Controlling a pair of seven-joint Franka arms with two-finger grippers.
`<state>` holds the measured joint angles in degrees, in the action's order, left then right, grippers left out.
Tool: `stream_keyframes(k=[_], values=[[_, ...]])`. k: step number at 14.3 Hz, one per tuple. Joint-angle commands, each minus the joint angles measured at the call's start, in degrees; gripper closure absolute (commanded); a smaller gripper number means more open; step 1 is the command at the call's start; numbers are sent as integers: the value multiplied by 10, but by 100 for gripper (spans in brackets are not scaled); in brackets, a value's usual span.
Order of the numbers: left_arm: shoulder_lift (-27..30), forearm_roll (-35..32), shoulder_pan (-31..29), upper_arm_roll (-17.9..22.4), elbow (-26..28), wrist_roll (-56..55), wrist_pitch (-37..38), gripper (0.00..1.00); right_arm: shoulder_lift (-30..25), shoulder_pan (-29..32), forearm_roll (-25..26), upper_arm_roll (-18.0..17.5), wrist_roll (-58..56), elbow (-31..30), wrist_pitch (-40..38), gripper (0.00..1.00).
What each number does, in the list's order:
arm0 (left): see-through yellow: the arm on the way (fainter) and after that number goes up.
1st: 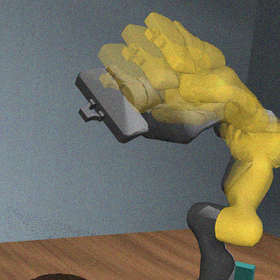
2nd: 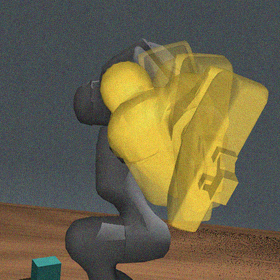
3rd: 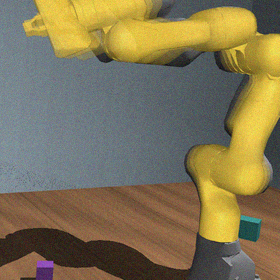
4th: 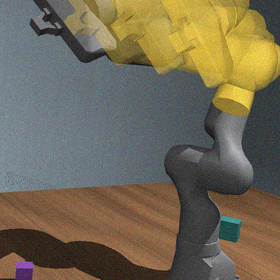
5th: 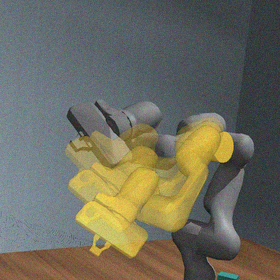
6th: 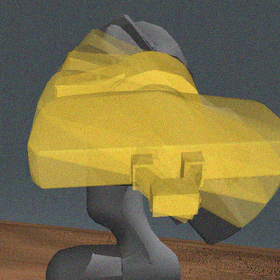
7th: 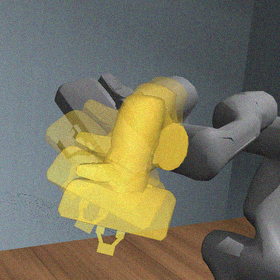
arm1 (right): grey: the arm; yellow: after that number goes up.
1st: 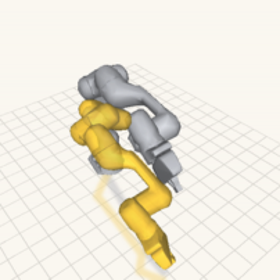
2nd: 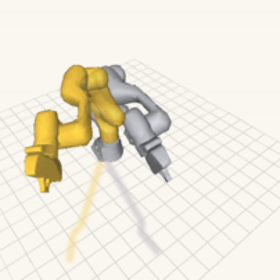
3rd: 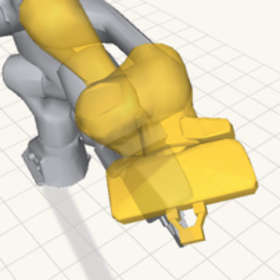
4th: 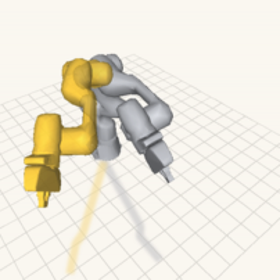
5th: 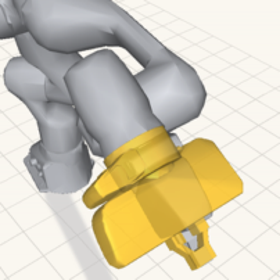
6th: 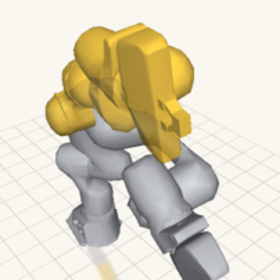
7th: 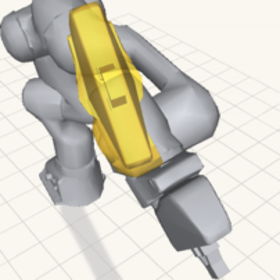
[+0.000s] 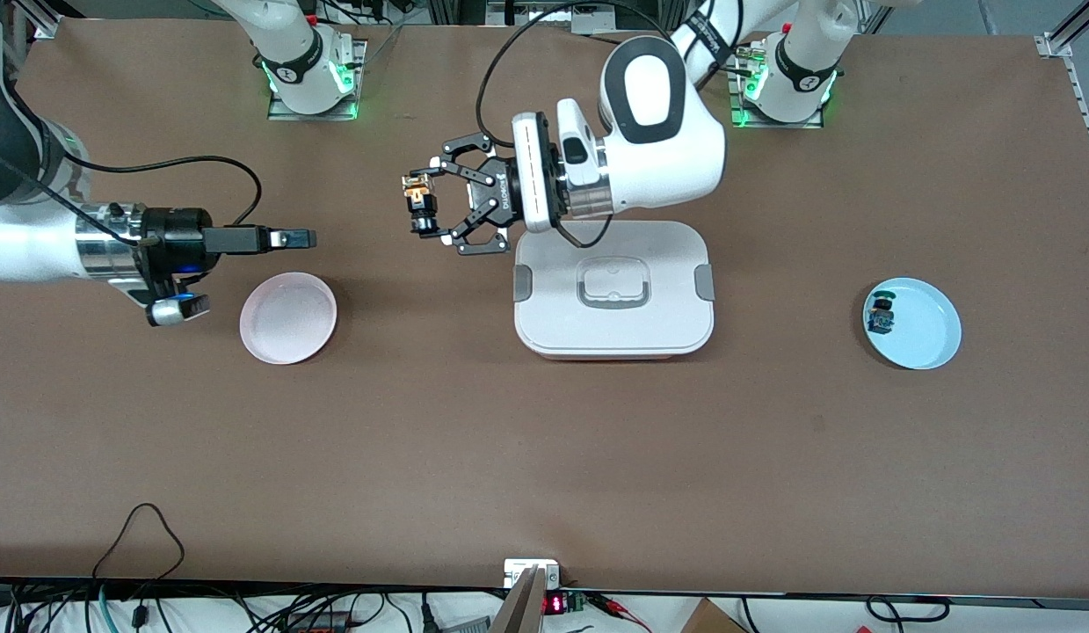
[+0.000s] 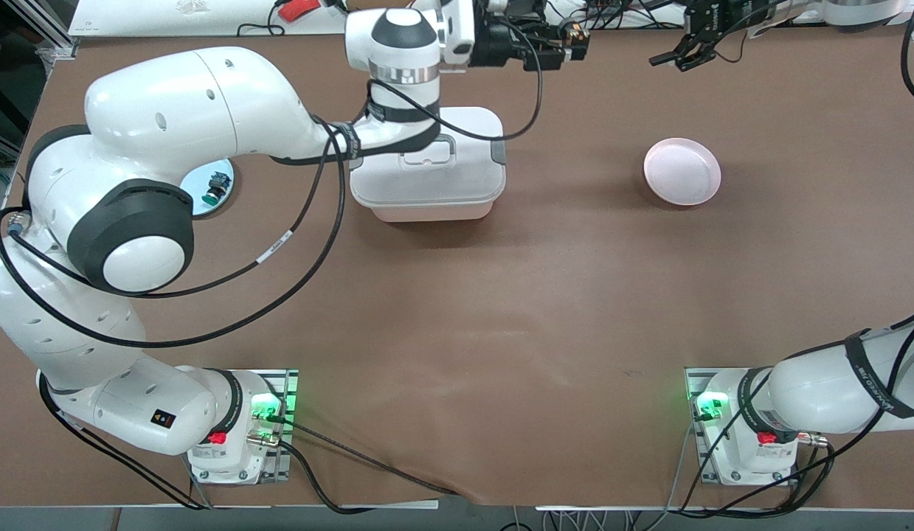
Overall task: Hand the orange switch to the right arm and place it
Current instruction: 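Raise the switch with the left gripper while the right gripper approaches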
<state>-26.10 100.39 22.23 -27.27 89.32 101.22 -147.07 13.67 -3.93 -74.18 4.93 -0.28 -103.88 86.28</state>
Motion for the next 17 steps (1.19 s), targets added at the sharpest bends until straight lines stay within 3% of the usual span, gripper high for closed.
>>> stream_keyframes(k=[1, 5, 9, 17], values=[[-9, 45, -4, -1, -6, 76, -1, 100, 14, -13, -56, -1, 12, -11, -14, 0], [-14, 54, -1, -1, -6, 98, -1, 100, 33, -57, -104, -1, 54, -10, -24, 0], [-14, 54, -1, -1, -5, 100, -1, 100, 36, -92, -115, -1, 52, -6, -26, 0], [-13, 54, -3, -2, -5, 100, 1, 100, 37, -101, -134, -1, 50, -6, -52, 0]])
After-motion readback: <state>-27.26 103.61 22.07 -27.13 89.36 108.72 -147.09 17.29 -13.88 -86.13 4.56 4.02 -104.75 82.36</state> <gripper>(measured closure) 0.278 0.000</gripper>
